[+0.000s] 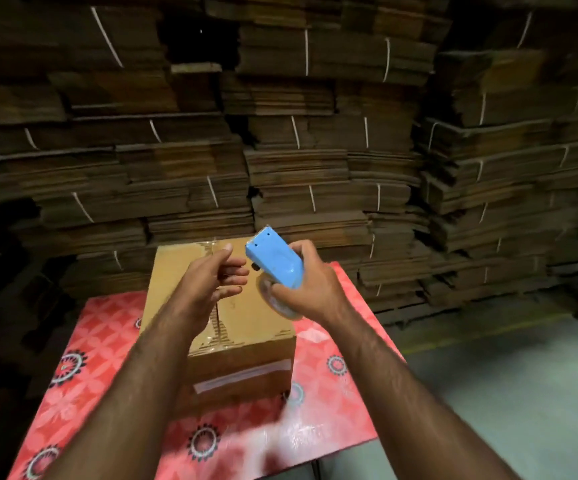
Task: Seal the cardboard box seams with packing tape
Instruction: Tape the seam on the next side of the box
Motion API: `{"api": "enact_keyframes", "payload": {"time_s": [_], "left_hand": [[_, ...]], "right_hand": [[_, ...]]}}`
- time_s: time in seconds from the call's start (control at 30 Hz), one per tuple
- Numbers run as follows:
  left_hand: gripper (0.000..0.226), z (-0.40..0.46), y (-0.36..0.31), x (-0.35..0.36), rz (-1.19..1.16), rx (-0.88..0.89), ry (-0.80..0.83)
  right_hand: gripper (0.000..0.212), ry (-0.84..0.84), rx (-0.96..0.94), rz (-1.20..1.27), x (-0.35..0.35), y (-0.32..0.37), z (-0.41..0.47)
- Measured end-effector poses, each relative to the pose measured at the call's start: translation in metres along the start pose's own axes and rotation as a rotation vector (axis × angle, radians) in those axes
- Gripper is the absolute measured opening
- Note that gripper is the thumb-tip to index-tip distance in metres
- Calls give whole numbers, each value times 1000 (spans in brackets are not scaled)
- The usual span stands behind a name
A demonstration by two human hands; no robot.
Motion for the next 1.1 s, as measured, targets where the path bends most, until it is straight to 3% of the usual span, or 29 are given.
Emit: {"api": "enact_keyframes", "payload": {"time_s": [0.33, 0.63, 0.77, 0.97, 1.1], "left_hand": [[36, -27, -51, -54, -15, 9, 86], [35, -38, -61, -102, 44, 49, 162], [23, -39, -56, -113, 65, 54, 171], [10, -36, -48, -124, 81, 38, 54], [11, -29, -41, -132, 170, 56, -66]], "right_hand": [[55, -54, -200, -93, 22, 84, -14], [59, -65, -179, -173, 63, 112, -11], [59, -46, -160, -207, 74, 117, -11], [60, 29, -124, -224, 82, 118, -7], [59, 10, -167, -445, 82, 124, -1]]}}
Point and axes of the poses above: each hand's wrist, its own z-axis towards the middle knuckle, its own x-axis out of the palm, y = z × x, the point moved 7 cm from there along z, towards the middle knuckle, and after that the axes turned 6 degrees about y, right-handed, at the moved point
